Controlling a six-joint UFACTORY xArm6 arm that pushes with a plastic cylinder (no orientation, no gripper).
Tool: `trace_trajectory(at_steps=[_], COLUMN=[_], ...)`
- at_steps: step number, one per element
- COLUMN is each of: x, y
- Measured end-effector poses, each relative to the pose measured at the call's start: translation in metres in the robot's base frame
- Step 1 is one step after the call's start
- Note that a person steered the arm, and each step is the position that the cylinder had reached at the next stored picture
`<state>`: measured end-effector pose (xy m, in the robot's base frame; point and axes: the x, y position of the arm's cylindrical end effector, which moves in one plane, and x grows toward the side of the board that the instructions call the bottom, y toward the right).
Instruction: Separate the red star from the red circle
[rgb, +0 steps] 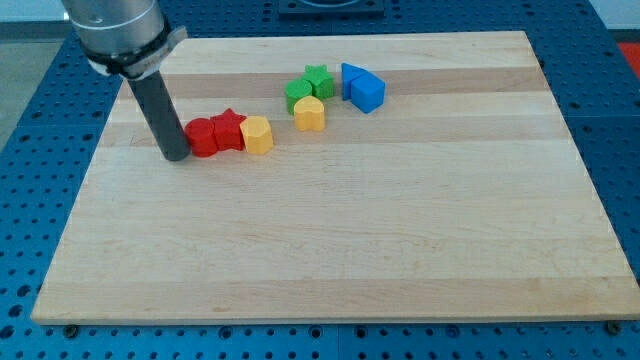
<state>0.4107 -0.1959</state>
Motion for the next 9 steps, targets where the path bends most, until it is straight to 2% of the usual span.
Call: trace_trajectory(at_steps=[4, 7, 9], x=[-0.064, -0.062, -0.030], y=[-0.021, 0.054, 0.075])
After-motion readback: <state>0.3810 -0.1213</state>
